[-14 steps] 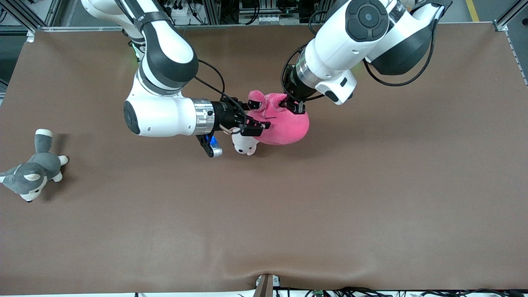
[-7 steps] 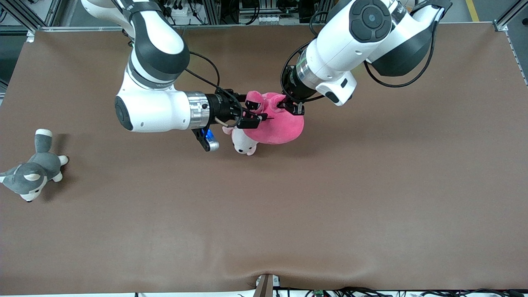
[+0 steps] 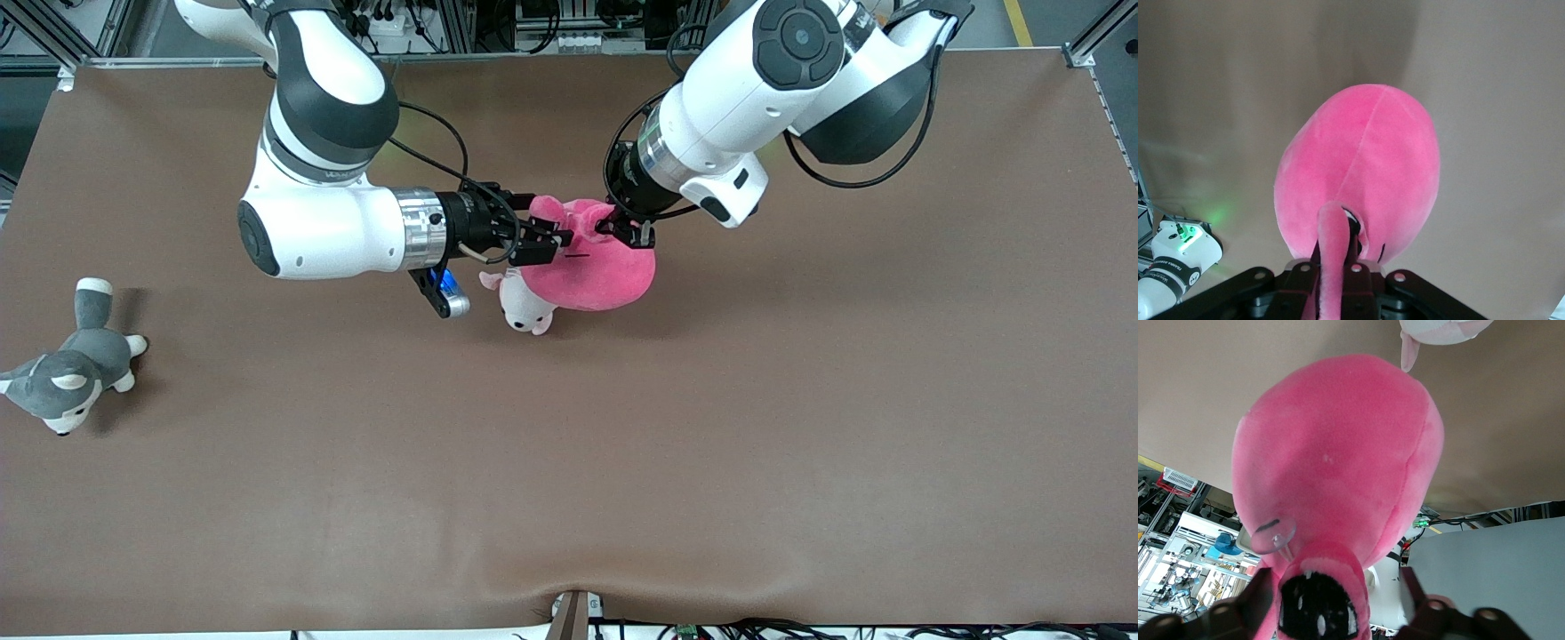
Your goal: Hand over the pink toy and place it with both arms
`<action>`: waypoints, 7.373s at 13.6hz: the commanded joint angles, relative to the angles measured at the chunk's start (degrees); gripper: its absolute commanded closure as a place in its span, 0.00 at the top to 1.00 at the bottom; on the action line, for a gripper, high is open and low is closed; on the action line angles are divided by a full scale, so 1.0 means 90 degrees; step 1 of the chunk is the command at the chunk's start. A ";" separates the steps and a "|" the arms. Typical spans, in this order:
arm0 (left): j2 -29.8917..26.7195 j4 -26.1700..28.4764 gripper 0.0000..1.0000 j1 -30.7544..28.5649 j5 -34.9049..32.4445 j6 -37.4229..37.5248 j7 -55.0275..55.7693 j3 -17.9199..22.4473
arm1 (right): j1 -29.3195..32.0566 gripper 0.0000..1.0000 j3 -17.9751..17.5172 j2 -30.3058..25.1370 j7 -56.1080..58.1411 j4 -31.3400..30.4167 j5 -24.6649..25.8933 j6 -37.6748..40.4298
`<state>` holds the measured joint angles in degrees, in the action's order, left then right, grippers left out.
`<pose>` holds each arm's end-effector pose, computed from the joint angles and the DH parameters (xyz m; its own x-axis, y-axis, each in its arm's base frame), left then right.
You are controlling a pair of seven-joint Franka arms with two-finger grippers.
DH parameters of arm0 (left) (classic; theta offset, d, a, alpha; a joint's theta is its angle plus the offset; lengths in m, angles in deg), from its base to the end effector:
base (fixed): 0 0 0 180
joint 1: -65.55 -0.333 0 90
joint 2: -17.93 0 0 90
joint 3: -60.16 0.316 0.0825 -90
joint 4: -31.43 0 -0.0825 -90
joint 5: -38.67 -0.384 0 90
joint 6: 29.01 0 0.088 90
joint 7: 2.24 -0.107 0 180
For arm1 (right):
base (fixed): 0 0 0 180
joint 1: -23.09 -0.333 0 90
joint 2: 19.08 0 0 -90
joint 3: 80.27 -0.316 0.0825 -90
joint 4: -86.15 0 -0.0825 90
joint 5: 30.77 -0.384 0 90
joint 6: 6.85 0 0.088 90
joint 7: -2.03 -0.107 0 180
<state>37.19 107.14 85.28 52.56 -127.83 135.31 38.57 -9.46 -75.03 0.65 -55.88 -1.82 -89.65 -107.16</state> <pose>0.5099 -0.4223 0.5704 -0.1841 0.9364 -0.2987 0.9701 0.1242 -0.2087 0.5486 0.3789 0.4867 0.5121 -0.3458 -0.7863 -0.7762 -0.5783 -0.2512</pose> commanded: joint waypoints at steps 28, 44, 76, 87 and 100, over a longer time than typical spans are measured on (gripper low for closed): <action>-0.0607 -0.0122 1.00 -0.2104 -0.1982 0.1663 -0.8755 0.0162 | 0.5023 0.00 0.0004 0.0882 0.5379 -0.0099 0.2487 0.3578; -0.0880 -0.0053 1.00 -0.2807 -0.2500 0.1722 -1.2945 0.0259 | 0.5433 1.00 -0.0016 0.1763 0.7019 0.0349 0.3424 0.2386; -0.2795 0.2027 1.00 -0.2241 -0.1777 0.1204 -1.4130 0.1656 | 0.3382 1.00 -0.0045 -0.2642 0.6103 -0.0401 0.6385 0.1996; -0.2765 0.1822 1.00 -0.2407 -0.1787 0.1672 -1.4160 0.1724 | 0.3441 1.00 -0.0006 -0.2642 0.6191 -0.0274 0.6385 0.1937; -0.2570 0.1421 1.00 -0.2427 -0.2129 0.1487 -1.4910 0.1637 | 0.3431 1.00 -0.0016 -0.2622 0.6181 -0.0225 0.6366 0.1937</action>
<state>13.22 121.63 63.31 34.76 -114.72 3.84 53.73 21.64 -75.15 -22.34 0.25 -4.19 -33.08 -90.15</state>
